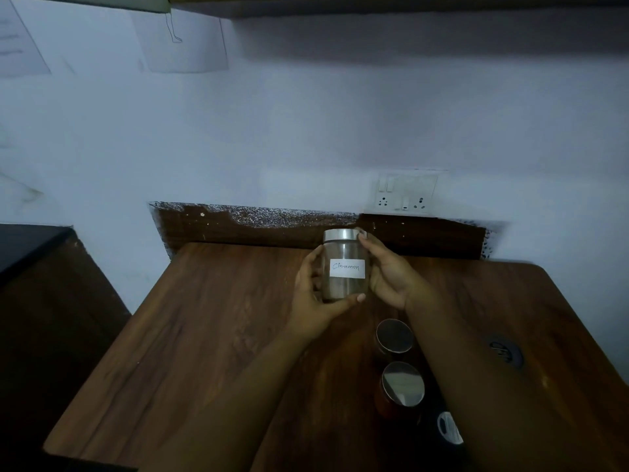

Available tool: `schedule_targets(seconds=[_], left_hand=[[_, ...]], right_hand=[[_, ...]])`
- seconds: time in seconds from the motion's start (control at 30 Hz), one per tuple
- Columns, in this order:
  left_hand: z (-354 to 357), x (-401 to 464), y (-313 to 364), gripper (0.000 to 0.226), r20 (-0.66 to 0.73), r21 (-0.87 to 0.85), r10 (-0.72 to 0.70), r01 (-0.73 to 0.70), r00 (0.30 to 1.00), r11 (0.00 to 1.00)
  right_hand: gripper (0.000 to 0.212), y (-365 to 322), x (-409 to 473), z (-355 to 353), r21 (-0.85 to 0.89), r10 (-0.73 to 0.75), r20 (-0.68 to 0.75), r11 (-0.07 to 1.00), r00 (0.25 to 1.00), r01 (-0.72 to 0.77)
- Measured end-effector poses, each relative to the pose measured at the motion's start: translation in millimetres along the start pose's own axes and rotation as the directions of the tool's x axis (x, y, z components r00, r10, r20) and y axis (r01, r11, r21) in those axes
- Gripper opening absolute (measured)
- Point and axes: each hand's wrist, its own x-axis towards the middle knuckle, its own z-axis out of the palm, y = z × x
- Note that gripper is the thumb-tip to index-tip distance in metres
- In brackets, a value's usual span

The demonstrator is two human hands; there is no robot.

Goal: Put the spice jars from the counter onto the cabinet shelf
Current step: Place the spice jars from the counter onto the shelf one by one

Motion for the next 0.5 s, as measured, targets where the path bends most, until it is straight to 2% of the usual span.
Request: schedule_targets(seconds=[0.23,0.37,0.5], left_hand=[[-4,3,7,0.101,0.01,0.062,0.026,-0.026,1.0,0.998],[-11,4,14,0.105,0.098,0.046,0.012,-0.016,0.995,0.999],[-13,5,19,0.101,0.135,0.033,0.017,-0.021,0.991,0.999]], right_hand=[[0.042,-4,-1,1,0.014,-0.025,-0.012,1.0,1.0,0.025],[0.025,-6,-2,-1,0.019,-0.062,-0.022,0.998,0.998,0.062],[0.031,-10,-4,-3,0.061,-0.087,-0.014,0.994,0.996,0.088]])
